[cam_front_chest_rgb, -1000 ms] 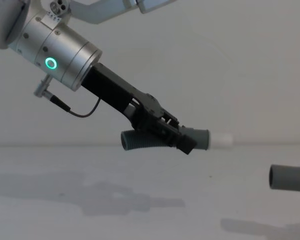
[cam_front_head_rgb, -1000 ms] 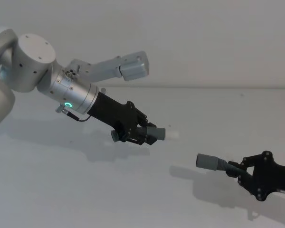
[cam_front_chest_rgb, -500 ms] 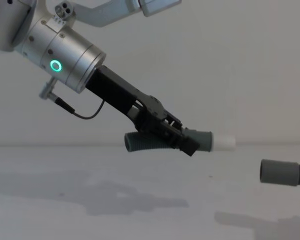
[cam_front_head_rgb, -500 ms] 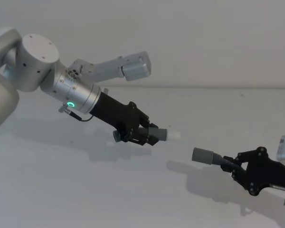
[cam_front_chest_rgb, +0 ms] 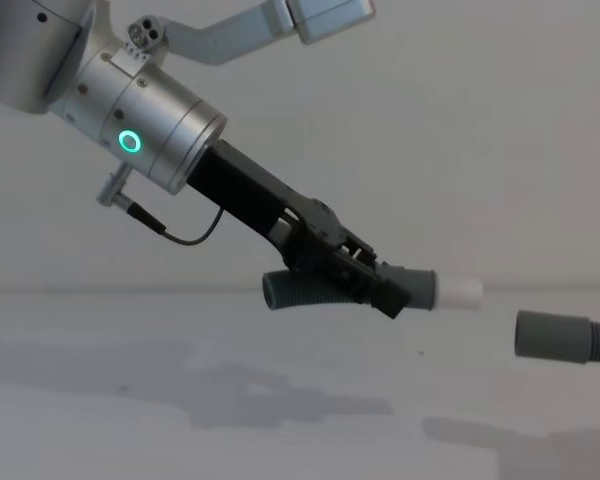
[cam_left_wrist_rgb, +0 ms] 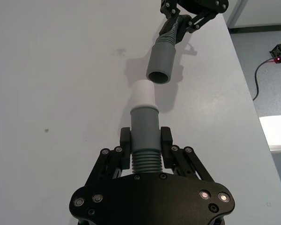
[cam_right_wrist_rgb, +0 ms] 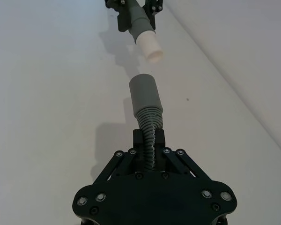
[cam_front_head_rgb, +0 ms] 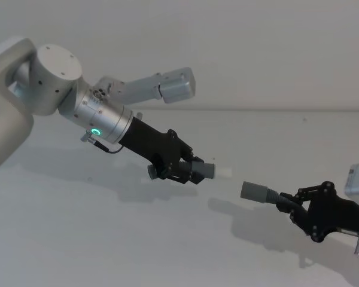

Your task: Use both hands to pick up one end of the pipe from the table, align the ends, and insert them.

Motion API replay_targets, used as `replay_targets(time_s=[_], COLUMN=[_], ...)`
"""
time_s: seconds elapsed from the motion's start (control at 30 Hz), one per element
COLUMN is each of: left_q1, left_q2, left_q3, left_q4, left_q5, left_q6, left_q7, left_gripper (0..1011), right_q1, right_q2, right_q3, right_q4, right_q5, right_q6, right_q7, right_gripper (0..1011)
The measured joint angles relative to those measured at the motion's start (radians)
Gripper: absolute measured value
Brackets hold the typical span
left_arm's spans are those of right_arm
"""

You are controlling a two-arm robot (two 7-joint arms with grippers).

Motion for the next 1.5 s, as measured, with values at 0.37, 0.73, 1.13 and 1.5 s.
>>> replay_targets(time_s=[0.37, 0.73, 1.13, 1.5], left_q1=[-0.014, -0.022, -0.026, -0.018], left_q2=[-0.025, -0.045, -0.056, -0.041], left_q3=[0.014, 0.022, 0.029, 0.036], left_q4=[0.05, 0.09, 0.117, 0.088], left_q5=[-0.007, -0.016, -0.029, -0.036], left_q6=[-0.027, -0.047, -0.063, -0.048], left_q7=[-0.003, -0.002, 0.003, 0.017], left_gripper=[355, 355, 355, 355], right_q1=[0.014, 0.029, 0.043, 0.052], right_q2=[-0.001, -0.005, -0.006, -0.003], right_q3=[-0.013, -0.028, -0.043, -0.055], right_q4=[0.001, 0.003, 0.006, 0.009], right_q5=[0.012, 0.019, 0.023, 0.023], right_q6=[0.018, 0.028, 0.037, 0.038], right_q7=[-0.007, -0.012, -0.02, -0.034], right_gripper=[115, 115, 115, 115])
